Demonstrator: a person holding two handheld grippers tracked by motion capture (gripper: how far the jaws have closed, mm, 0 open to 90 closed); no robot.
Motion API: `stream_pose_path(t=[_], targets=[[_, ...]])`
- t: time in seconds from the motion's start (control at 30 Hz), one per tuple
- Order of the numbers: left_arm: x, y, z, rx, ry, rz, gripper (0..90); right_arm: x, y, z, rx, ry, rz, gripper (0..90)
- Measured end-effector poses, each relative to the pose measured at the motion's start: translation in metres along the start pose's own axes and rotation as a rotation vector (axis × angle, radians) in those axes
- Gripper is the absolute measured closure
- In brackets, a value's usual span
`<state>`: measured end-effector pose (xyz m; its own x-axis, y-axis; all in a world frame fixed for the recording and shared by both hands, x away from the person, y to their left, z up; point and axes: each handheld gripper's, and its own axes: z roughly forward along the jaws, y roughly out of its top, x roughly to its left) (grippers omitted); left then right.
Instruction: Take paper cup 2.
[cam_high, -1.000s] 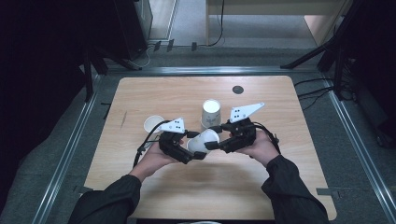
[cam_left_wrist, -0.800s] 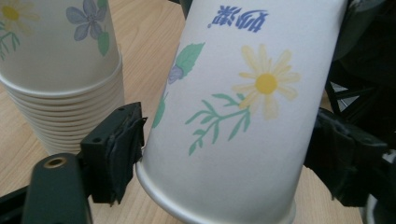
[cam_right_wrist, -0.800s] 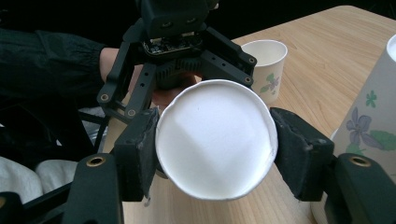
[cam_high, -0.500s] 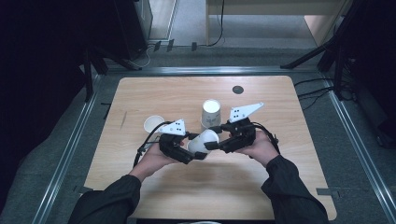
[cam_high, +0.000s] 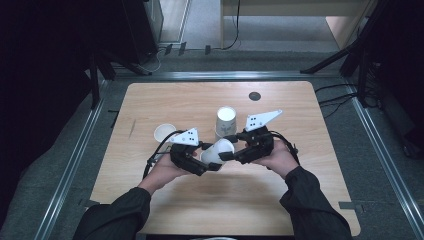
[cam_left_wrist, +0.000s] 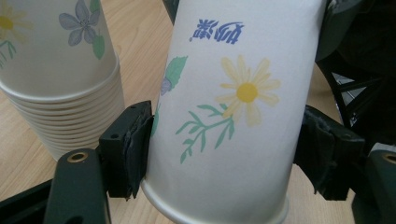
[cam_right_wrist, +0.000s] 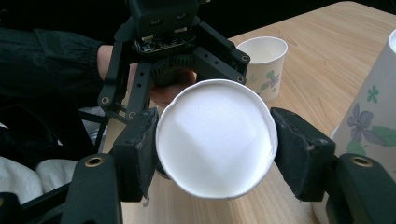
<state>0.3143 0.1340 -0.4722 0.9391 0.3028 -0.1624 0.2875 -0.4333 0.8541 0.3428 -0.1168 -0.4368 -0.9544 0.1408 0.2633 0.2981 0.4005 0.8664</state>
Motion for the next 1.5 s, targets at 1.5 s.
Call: stream_pose_path(t=[1.5], targets=[[0.001,0.038,-0.025,0.319,-0.006,0.079,27.9,0.005,-0.018,-0.019,0.051,-0.057,-0.003,25.4]])
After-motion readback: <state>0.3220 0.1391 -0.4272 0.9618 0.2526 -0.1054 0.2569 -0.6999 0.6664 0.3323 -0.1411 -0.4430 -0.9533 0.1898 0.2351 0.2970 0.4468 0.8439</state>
